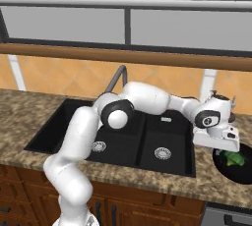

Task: Pick the broccoli from the sink and place it in the bowl. Then pick the bowl and place it in the microwave. Then close the microwave door and press the start button.

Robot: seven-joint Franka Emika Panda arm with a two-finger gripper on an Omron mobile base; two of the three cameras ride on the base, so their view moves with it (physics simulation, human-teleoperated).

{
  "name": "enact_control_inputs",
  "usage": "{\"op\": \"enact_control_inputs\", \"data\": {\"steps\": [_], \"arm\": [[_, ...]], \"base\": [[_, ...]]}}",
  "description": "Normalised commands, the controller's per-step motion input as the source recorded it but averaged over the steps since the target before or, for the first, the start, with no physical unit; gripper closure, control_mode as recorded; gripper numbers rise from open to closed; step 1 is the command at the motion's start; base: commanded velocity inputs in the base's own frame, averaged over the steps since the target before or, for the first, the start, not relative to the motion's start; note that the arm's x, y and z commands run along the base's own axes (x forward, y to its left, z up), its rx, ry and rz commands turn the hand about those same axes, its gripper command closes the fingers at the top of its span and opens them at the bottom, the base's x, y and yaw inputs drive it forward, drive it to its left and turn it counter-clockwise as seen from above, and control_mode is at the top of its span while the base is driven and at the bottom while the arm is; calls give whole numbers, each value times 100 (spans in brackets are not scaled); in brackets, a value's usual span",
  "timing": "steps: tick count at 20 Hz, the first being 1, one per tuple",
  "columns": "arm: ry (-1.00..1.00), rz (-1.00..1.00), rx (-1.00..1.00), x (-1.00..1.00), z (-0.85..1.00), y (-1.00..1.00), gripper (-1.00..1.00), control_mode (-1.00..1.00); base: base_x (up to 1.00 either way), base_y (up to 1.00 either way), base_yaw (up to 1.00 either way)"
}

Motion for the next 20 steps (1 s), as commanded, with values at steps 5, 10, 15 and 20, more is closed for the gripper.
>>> {"op": "enact_control_inputs", "data": {"steps": [5, 10, 15, 20], "arm": [[1, 27, -13, -55, 41, 42, 100, -100], [0, 34, -10, -32, 51, 53, 100, -100], [-1, 33, 2, -36, 46, 57, 100, -100], [-1, 31, 2, -33, 53, 61, 100, -100]], "base": [[0, 0, 0], [0, 0, 0], [0, 0, 0], [0, 0, 0]]}}
